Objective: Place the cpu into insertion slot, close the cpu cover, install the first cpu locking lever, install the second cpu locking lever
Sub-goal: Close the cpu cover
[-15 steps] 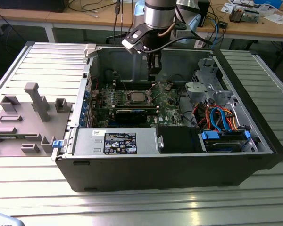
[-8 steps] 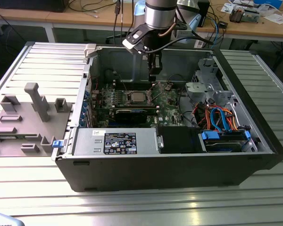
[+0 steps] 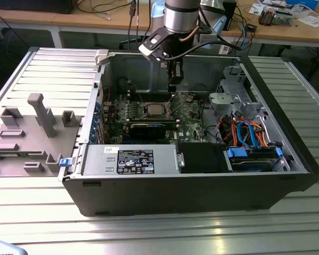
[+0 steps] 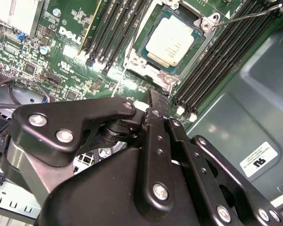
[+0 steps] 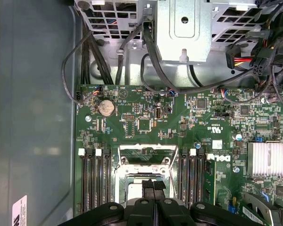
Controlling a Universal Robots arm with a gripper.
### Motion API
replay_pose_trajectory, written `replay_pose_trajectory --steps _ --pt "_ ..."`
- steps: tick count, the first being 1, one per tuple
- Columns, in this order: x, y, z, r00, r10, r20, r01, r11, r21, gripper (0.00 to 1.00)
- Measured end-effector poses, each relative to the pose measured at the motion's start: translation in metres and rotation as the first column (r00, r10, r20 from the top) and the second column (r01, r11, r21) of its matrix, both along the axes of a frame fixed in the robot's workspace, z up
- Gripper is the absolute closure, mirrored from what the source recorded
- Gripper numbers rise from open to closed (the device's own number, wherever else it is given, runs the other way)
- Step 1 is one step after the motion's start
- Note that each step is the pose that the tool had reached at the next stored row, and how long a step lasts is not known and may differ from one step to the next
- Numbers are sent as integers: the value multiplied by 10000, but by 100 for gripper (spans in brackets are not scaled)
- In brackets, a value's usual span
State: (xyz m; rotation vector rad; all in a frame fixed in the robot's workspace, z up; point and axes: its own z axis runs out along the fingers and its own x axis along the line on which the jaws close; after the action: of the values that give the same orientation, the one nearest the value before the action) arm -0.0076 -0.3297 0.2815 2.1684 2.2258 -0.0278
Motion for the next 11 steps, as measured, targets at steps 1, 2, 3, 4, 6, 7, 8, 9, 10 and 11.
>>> replay_pose_trajectory --steps 1,2,3,4,6,7,8,9,10,11 --pt "1 0 0 10000 0 0 0 10000 0 89" --pt "2 0 -1 10000 0 0 0 10000 0 89" --pt "3 0 -1 10000 0 0 0 10000 0 89" --pt "4 0 -2 10000 0 0 0 10000 0 89" --pt "8 0 -4 10000 1 0 -1 10000 0 89" --pt "9 0 -4 10000 0 0 0 10000 0 89" --pt "10 0 -5 10000 0 0 0 10000 0 89" --pt "11 0 -5 10000 0 0 0 10000 0 89" --pt "12 0 -6 10000 0 0 0 10000 0 89" --pt "13 0 -6 10000 0 0 0 10000 0 89"
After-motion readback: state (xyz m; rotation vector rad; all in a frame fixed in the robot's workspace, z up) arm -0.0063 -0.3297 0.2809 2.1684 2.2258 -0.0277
